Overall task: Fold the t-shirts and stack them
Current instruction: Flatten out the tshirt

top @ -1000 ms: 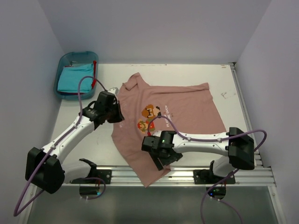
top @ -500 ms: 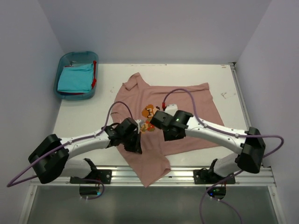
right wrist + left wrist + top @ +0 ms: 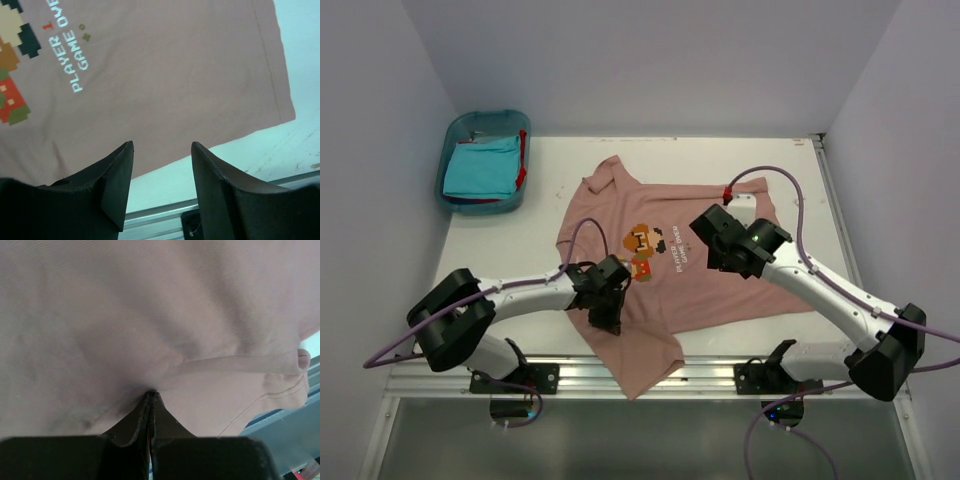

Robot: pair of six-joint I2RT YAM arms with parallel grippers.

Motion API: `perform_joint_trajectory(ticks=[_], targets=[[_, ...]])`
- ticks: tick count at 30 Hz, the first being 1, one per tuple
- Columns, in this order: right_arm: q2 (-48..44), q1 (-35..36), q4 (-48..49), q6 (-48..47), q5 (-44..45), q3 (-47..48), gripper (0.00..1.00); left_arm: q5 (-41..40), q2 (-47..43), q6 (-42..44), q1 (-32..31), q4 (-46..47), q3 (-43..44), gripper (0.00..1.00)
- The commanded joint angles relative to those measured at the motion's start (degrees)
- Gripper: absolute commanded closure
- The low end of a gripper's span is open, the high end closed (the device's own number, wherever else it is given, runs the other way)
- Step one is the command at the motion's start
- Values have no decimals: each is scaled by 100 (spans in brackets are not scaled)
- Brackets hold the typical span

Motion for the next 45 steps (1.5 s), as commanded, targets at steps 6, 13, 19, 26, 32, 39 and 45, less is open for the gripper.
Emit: perform_joint_trajectory(ticks=[6, 13, 19, 26, 32, 39, 45], targets=[[-7, -882, 409, -380, 99, -49, 43, -720, -796, -414, 0, -2143, -326, 100], [186, -1391, 726, -618, -410, -145, 40, -1088, -1193, -625, 0, -3216, 15, 100], [344, -1769, 1059, -767, -762, -190, 28, -1561, -1203, -608, 9, -3507, 1130, 100], [704, -2156, 1525, -1022, -1000, -119, 28, -2418, -448, 323, 508, -1875, 2337, 100], [1582, -2745, 2043, -1207, -1254, 188, 100, -1940, 737, 974, 2100, -554, 2668, 100], [2961, -3492, 2483, -1400, -1581, 1512, 100, -2301, 1961, 1379, 2899, -334, 4084, 100], [4611, -3703, 2335, -1646, -1264, 3376, 100, -1985, 2813, 1809, 3453, -176, 5463, 100]])
